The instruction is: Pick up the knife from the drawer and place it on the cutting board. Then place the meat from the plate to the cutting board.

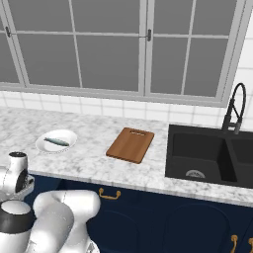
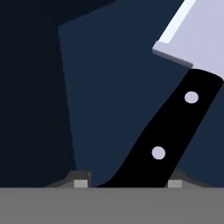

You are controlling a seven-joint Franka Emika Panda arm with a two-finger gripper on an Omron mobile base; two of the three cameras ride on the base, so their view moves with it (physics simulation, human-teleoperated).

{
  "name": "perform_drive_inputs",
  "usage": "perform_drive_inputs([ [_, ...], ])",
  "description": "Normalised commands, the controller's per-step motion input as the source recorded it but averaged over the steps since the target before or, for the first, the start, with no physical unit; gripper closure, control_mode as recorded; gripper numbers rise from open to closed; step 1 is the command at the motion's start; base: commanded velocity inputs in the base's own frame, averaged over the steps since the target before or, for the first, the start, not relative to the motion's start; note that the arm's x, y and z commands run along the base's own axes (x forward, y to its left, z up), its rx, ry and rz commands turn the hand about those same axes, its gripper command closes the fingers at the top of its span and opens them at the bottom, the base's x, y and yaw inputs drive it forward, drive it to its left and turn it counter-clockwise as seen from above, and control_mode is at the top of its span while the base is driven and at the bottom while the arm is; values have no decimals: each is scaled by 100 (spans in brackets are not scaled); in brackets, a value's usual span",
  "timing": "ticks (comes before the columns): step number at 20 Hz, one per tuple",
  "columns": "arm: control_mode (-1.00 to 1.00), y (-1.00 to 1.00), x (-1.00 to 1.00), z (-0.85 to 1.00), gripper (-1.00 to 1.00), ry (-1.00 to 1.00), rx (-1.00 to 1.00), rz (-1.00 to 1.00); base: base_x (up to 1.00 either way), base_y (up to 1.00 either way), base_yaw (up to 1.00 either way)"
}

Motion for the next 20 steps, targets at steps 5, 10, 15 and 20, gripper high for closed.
perform_drive_inputs([
  [5, -100, 6, -15, 100, 100, -2, 1, 18, 0, 0, 0],
  [10, -100, 46, -15, 100, 100, 0, 0, 7, 0, 0, 0],
  [15, -100, 31, -72, 100, 100, -2, 0, 4, 0, 0, 0],
  [20, -100, -31, -2, 100, 100, -8, -1, -8, 0, 0, 0],
])
